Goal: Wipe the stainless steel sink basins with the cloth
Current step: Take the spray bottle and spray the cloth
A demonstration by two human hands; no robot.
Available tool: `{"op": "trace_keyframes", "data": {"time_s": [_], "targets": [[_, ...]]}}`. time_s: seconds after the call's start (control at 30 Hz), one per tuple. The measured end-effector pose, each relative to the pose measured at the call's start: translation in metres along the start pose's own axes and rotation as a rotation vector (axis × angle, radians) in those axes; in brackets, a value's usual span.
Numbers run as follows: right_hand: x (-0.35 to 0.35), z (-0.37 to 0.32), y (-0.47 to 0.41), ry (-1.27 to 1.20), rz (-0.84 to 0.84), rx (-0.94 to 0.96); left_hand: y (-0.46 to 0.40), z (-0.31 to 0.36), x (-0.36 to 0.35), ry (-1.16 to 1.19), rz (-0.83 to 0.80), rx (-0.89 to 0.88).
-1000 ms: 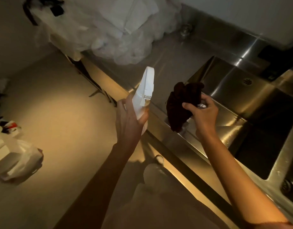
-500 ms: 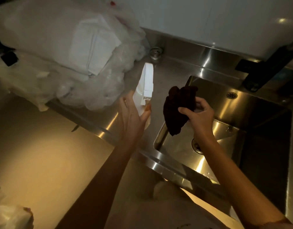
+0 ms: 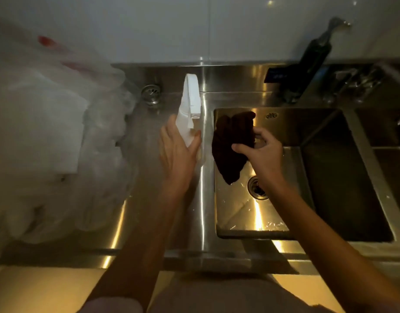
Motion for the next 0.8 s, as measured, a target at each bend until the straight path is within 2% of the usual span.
{"op": "trace_keyframes", "data": {"time_s": [0.17,0.43,0.57,0.8], "targets": [[-0.027,0.001,0.006,0.041,0.186,-0.048,-0.051,-0.014,-0.014,-0.019,-0.066,-0.042],[-0.063,0.014,0.023,0.072,0.326,-0.173,-0.112,-0.020,-0.055,0.011,0.015,0.037],[-0.069,0.024,0.030,0.106,0.361,-0.240,-0.144,-0.006,-0.077,0.060,0.038,0.082],[-0.067,0.025,0.023,0.167,0.372,-0.243,-0.186,0.010,-0.112,0.121,0.060,0.213]]}}
Point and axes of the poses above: each hand's wrist, its own y-axis away from the middle knuckle, its own x-axis out of the back of the hand, z = x × y, the point moved 3 cm from there along -y, towards the middle knuckle, and after that the axes turned 11 degrees about x, right-handed, at the moved point
